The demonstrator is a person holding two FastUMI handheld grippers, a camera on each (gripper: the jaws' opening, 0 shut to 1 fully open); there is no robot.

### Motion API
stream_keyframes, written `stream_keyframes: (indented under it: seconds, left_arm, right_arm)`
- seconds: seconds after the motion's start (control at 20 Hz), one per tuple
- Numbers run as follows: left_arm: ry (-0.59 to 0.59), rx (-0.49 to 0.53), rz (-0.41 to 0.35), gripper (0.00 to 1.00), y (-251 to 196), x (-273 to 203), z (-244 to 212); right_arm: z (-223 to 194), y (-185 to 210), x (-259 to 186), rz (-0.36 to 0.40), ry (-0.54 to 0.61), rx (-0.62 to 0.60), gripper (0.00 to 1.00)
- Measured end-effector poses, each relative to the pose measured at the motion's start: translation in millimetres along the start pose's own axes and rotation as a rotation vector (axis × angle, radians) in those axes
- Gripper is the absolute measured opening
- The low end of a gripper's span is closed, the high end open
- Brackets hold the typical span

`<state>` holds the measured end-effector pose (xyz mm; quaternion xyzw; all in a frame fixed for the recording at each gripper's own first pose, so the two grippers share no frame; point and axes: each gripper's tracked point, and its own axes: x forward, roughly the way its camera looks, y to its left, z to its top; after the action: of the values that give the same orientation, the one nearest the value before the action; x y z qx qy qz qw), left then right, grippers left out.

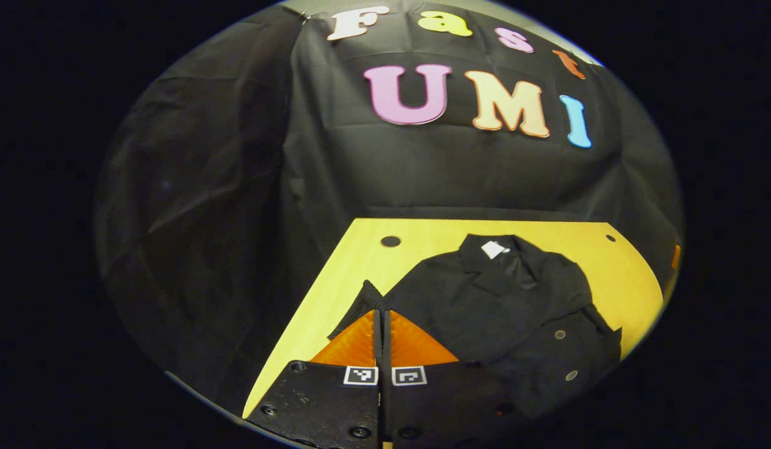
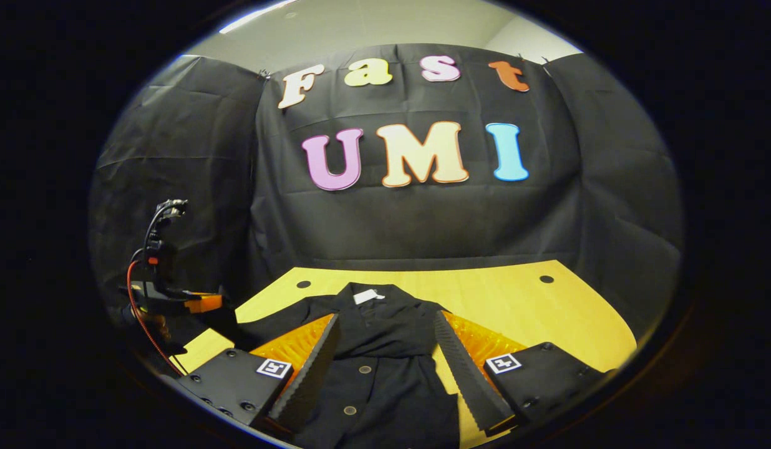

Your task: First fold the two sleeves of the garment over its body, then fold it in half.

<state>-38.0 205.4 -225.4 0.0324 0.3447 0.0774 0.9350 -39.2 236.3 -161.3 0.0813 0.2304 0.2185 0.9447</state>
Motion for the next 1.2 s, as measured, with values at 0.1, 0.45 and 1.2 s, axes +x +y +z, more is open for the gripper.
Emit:
stream_keyframes:
  seconds: [0.1,0.45,1.2]
  left_arm:
    - [-0.018,0.017,-0.053,0.0,-29.4,9.3,15.9]
    - [-0.071,0.098,-0.218,0.0,-139.9,22.3,56.8]
    - [-0.033,0.188,-0.385,0.0,-286.2,64.4,57.3]
  right_arm:
    - [0.5,-16.3,-10.6,-0.028,-0.013,0.019,0.94]
    - [11.8,-59.9,-45.7,-0.106,-0.078,0.074,0.97]
    - [-12.5,-124.9,-80.4,-0.187,-0.052,0.128,0.97]
